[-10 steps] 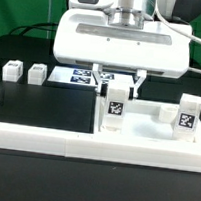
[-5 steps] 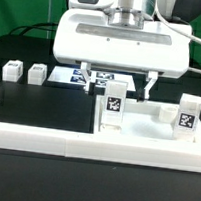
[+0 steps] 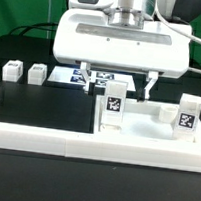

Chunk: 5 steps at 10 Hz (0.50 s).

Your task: Assemble square table

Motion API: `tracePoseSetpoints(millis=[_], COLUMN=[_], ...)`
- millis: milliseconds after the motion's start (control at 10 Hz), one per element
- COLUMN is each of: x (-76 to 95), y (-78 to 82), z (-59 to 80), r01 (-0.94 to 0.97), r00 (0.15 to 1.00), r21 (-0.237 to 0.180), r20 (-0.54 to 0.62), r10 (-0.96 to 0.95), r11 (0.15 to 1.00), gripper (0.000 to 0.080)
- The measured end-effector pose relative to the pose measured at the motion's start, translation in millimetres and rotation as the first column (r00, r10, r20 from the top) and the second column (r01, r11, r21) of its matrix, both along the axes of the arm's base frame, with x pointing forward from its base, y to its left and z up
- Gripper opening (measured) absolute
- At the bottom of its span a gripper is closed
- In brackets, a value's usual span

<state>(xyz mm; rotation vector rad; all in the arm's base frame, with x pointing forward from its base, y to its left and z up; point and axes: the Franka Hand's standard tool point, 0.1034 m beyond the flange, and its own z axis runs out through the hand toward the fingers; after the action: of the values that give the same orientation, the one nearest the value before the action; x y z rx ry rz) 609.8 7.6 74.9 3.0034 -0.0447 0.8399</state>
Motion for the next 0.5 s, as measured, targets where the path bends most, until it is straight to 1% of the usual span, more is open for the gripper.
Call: tracePoseSetpoints(millis=[100,200,300,400,500], x=[-1.2,6.8,20.1,23.7,32.1], y=[3.6,3.9,0.0,2.2,-4.6], z=[9.5,31.6,43.1,35.9,33.7], r01=[0.032,0.071,0.134,0.218,0.210], r00=[0.996,0.985,0.971,0.937,0.932], r21=[0.057,0.110,0.148,0.173,0.164], r20=[-0.091,-0.165,-0.219,-0.313,-0.330], r10=[-0.027,-0.053,-0.100,-0.156,-0.147], r11=[0.998,0.991,0.980,0.960,0.964], gripper=[0.0649,0.0649,0.0649,0.0649,0.0649])
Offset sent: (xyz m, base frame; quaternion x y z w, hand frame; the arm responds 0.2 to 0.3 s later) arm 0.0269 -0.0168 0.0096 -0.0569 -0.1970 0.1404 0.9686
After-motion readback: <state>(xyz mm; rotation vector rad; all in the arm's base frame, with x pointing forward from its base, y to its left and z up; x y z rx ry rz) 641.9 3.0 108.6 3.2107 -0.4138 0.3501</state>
